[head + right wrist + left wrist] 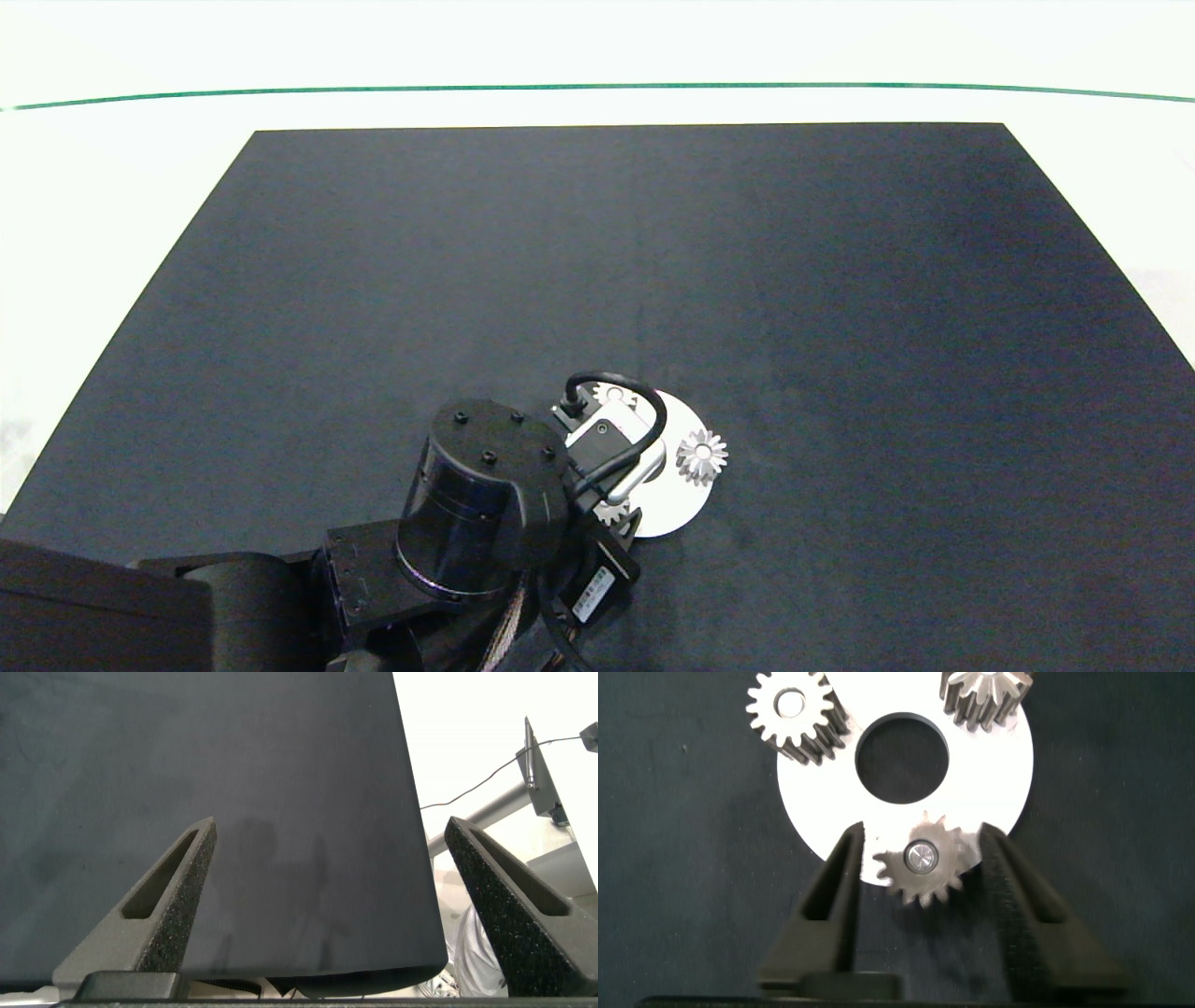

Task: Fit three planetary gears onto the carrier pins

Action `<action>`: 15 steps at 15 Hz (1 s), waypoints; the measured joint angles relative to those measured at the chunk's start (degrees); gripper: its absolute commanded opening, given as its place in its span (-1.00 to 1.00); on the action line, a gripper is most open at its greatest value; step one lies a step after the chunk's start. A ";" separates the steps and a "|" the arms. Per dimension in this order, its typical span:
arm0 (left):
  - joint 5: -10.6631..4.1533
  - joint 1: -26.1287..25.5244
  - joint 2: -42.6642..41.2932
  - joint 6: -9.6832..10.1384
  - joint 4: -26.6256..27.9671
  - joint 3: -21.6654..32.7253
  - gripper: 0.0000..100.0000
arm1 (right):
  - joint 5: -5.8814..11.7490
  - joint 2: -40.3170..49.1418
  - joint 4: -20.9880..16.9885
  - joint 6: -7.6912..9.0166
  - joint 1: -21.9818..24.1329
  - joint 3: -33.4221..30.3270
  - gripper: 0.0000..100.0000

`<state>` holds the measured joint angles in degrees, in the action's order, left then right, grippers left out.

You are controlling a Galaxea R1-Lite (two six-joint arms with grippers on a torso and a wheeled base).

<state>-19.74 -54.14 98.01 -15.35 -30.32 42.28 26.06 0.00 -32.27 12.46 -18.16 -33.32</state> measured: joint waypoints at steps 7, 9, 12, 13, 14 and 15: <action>0.01 2.43 -1.55 0.20 0.41 0.02 1.00 | -0.13 -0.21 0.44 -0.01 0.34 -1.27 1.00; 0.01 6.31 -4.72 0.24 0.77 0.26 1.00 | -0.18 -0.84 0.74 -0.06 0.67 -2.40 1.00; -0.05 15.27 -11.96 0.41 2.27 -0.35 1.00 | 0.00 -2.01 0.77 -1.02 1.33 -4.46 1.00; -0.07 18.37 -14.86 0.46 3.23 -0.88 1.00 | 0.01 -2.50 0.72 -1.13 1.71 -5.05 1.00; -0.05 21.39 -17.94 0.46 4.39 -1.60 1.00 | 0.00 -3.11 0.77 -1.13 2.76 -5.88 1.00; -0.05 24.73 -22.05 0.48 5.94 -2.65 1.00 | -0.07 -3.74 0.71 -1.13 4.41 -6.49 1.00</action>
<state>-19.79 -29.40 75.96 -14.87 -24.38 39.63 25.99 -3.74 -31.56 11.33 -13.75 -39.80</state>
